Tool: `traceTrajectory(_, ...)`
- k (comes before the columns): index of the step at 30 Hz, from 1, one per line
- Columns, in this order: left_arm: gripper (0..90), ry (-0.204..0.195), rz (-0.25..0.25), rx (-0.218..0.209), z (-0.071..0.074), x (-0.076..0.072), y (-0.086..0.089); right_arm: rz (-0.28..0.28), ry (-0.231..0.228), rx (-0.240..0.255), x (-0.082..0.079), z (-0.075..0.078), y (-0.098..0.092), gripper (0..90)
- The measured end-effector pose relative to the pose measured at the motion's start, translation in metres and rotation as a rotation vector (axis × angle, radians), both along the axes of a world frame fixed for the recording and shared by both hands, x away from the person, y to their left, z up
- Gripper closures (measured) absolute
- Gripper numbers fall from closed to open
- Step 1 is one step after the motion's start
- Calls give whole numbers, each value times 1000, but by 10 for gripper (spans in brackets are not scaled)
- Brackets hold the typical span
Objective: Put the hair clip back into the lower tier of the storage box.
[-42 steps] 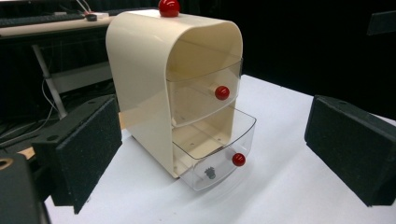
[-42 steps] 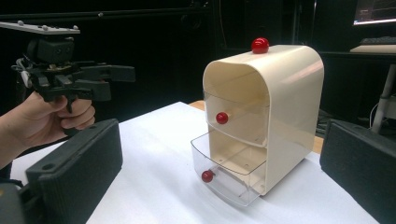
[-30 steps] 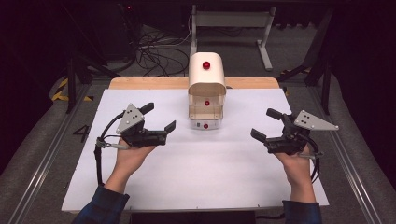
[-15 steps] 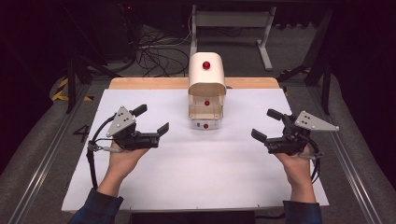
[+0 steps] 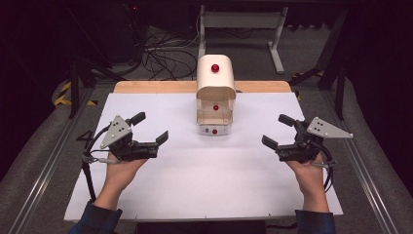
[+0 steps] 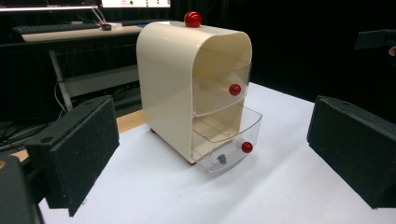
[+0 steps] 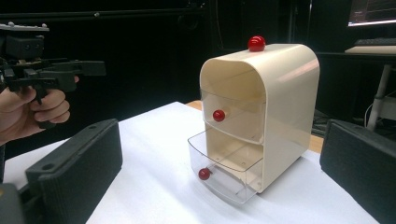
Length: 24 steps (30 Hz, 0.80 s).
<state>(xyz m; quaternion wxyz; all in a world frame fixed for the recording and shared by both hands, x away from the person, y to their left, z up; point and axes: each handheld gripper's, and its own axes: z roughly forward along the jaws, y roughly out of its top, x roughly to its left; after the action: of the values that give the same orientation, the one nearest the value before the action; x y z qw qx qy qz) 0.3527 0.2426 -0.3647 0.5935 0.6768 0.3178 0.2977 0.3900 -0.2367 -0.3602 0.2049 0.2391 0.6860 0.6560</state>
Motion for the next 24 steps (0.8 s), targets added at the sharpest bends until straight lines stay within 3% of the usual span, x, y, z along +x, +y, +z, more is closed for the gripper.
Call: traceTrajectory(24,37,-11,47,-17,-12,-11,29,-12,1,-5,-3,-4,0,0)
